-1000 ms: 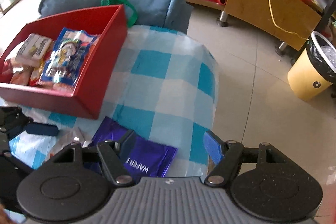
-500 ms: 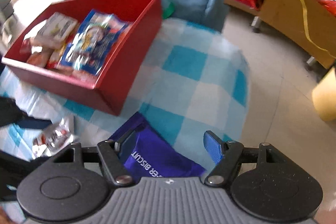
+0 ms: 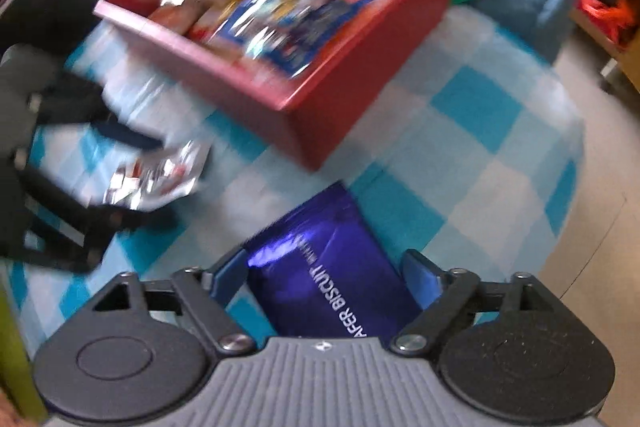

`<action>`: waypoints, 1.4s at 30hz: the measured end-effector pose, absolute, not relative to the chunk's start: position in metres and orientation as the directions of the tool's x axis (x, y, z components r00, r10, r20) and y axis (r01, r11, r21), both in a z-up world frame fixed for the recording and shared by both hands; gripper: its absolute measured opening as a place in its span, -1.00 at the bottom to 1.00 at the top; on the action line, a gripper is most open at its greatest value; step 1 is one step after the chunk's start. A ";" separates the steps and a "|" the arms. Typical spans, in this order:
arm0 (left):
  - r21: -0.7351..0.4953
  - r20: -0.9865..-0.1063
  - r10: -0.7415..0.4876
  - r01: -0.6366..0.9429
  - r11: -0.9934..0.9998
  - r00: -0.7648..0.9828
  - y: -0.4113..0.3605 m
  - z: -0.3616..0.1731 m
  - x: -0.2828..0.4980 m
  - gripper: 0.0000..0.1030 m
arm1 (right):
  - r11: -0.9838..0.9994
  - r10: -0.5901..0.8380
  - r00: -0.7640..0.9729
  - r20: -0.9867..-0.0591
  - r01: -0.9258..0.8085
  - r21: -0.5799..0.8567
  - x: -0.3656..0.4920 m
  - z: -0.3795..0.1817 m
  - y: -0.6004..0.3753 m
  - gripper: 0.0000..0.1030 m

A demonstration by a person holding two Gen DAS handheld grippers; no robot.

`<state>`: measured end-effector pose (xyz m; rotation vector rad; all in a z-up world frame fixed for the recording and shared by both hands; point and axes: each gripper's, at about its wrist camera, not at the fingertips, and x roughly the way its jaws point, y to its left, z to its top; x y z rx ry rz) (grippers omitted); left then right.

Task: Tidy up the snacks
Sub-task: 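Grasp the purple Wafer Biscuit with the right gripper while the left gripper grasps the duck-snack packet, then carry the wafer biscuit and duck-snack packet over the red box with both grippers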

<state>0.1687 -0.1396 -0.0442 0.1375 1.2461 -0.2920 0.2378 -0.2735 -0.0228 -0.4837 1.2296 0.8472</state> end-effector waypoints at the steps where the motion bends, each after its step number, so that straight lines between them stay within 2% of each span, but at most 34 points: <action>1: -0.050 -0.947 -0.140 0.295 0.954 0.291 -0.140 -0.045 0.169 0.22 | 0.592 0.278 0.096 -0.956 -0.801 0.092 0.235 -0.024 -0.269 0.69; 5: -0.022 -0.948 -0.119 0.311 0.950 0.296 -0.148 -0.046 0.168 0.24 | 0.538 0.231 0.103 -0.967 -0.842 0.039 0.222 -0.027 -0.259 0.71; 11: -0.013 -0.946 -0.102 0.278 0.960 0.308 -0.148 -0.044 0.175 0.22 | 0.724 0.235 0.205 -0.950 -0.689 0.031 0.203 -0.030 -0.270 0.76; 13: 0.002 -0.942 -0.091 0.279 0.960 0.322 -0.150 -0.044 0.176 0.32 | 0.768 0.231 0.224 -0.947 -0.639 0.036 0.198 -0.031 -0.273 0.80; 15: 0.023 -0.937 -0.076 0.278 0.960 0.340 -0.150 -0.045 0.177 0.46 | 0.787 0.212 0.214 -0.954 -0.617 0.036 0.197 -0.034 -0.271 0.96; 18: 0.006 -0.938 -0.087 0.266 0.964 0.337 -0.144 -0.048 0.179 0.50 | 0.804 0.189 0.206 -0.960 -0.593 0.031 0.197 -0.037 -0.265 1.00; 21: 0.003 -0.935 -0.085 0.248 0.969 0.344 -0.136 -0.047 0.176 0.47 | 0.818 0.178 0.208 -0.962 -0.574 0.027 0.200 -0.036 -0.262 0.99; 24: -0.009 -0.936 -0.095 0.245 0.970 0.340 -0.127 -0.047 0.173 0.33 | 0.832 0.177 0.220 -0.959 -0.555 0.026 0.205 -0.029 -0.259 0.82; 25: -0.011 -0.936 -0.095 0.243 0.970 0.338 -0.126 -0.046 0.173 0.28 | 0.839 0.177 0.232 -0.957 -0.543 0.023 0.201 -0.024 -0.259 0.69; 26: -0.008 -0.936 -0.092 0.243 0.970 0.339 -0.125 -0.045 0.172 0.25 | 0.844 0.184 0.240 -0.953 -0.535 0.029 0.197 -0.020 -0.260 0.41; 27: 0.003 -0.936 -0.085 0.249 0.968 0.341 -0.126 -0.044 0.170 0.23 | 0.847 0.199 0.242 -0.950 -0.530 0.043 0.194 -0.016 -0.259 0.28; 30: 0.040 -0.934 -0.065 0.286 0.957 0.351 -0.127 -0.041 0.162 0.16 | 0.854 0.151 0.297 -0.943 -0.519 -0.027 0.180 -0.014 -0.252 0.28; 36: 0.012 -0.944 -0.083 0.286 0.958 0.321 -0.106 -0.039 0.145 0.13 | 0.883 0.102 0.331 -0.938 -0.465 -0.068 0.160 -0.009 -0.244 0.27; 42: 0.041 -0.940 -0.062 0.290 0.956 0.335 -0.091 -0.036 0.130 0.11 | 0.889 0.065 0.354 -0.933 -0.446 -0.107 0.141 -0.001 -0.223 0.27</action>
